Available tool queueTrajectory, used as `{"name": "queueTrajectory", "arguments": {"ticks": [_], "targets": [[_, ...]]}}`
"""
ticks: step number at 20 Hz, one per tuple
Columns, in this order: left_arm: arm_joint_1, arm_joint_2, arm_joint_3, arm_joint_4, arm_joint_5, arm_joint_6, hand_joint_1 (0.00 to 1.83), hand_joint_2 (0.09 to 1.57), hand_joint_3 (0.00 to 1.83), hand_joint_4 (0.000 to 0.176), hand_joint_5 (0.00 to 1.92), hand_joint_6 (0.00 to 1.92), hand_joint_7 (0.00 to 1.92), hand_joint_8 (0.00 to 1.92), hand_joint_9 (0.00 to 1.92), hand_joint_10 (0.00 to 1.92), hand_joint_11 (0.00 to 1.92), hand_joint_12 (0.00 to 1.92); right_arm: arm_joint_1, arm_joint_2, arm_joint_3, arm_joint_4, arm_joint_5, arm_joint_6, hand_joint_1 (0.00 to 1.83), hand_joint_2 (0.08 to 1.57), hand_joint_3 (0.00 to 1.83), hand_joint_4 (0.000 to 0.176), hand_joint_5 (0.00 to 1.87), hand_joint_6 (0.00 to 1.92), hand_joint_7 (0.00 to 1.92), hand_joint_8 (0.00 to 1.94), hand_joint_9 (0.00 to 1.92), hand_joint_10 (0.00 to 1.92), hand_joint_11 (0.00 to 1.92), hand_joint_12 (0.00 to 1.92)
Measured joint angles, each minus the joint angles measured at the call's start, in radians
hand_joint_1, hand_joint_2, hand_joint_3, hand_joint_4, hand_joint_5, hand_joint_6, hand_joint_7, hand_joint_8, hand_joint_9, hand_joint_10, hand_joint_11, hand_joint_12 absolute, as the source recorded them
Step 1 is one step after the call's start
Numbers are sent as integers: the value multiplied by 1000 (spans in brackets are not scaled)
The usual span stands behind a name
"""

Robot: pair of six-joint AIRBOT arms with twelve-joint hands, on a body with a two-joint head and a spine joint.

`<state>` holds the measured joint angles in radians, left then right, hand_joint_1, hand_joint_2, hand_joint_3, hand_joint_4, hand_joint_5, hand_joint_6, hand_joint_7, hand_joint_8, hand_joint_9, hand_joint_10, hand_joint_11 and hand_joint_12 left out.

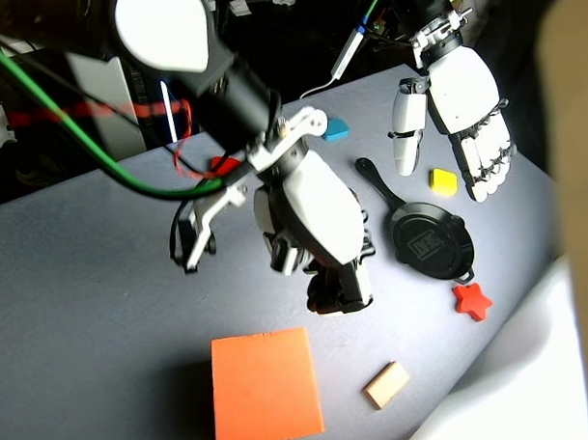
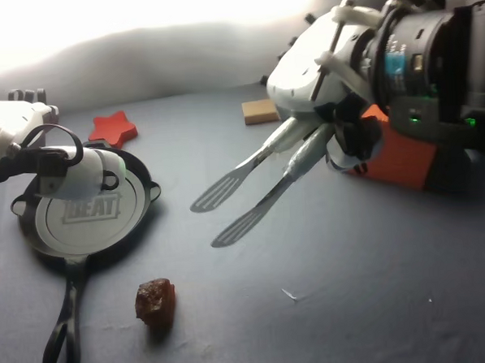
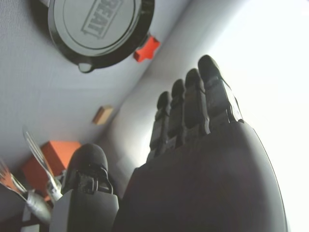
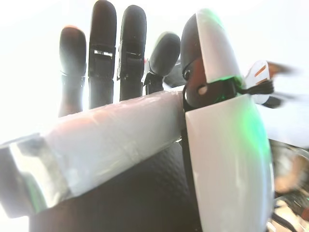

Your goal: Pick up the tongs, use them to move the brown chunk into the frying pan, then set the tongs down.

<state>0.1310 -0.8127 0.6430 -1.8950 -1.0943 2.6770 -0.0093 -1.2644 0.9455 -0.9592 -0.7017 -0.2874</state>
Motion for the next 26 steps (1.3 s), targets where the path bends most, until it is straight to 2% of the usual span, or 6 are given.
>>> {"name": "queueTrajectory", "arguments": {"ticks": [1,5,13,16,21,26], "targets": [[2,0,-2,-5,0,0,0,1245,0,0,94,7,112,7,96,8,0,390,6,17,-59,-34,-78,96,1131,1177,0,0,758,517,991,11,802,473,372,1483],[3,0,-4,-6,1,0,1,1247,0,0,86,1,100,2,92,2,0,370,5,10,-119,-43,-162,222,1125,1182,0,0,867,231,999,3,810,444,373,1468],[3,0,-3,-7,0,0,0,1256,1,0,92,1,101,1,85,2,0,335,-71,-72,-155,-228,-323,541,1132,1182,0,0,877,181,995,4,807,439,366,1458],[5,-2,-3,-7,0,0,8,1255,0,0,83,3,88,2,72,2,0,314,-94,-111,-156,-227,-315,556,1094,1234,9,0,741,1321,1005,3,791,483,349,1516],[9,-2,-3,-7,1,13,0,1254,0,0,84,2,99,5,80,5,0,320,-97,-166,-141,-270,-329,618,1150,1174,0,0,840,259,991,2,777,494,354,1484],[6,-2,0,-13,2,44,2,1256,1,0,87,2,104,1,83,2,0,316,-127,-202,-137,-298,-351,678,1129,1173,0,0,853,232,999,5,783,501,362,1482]]}}
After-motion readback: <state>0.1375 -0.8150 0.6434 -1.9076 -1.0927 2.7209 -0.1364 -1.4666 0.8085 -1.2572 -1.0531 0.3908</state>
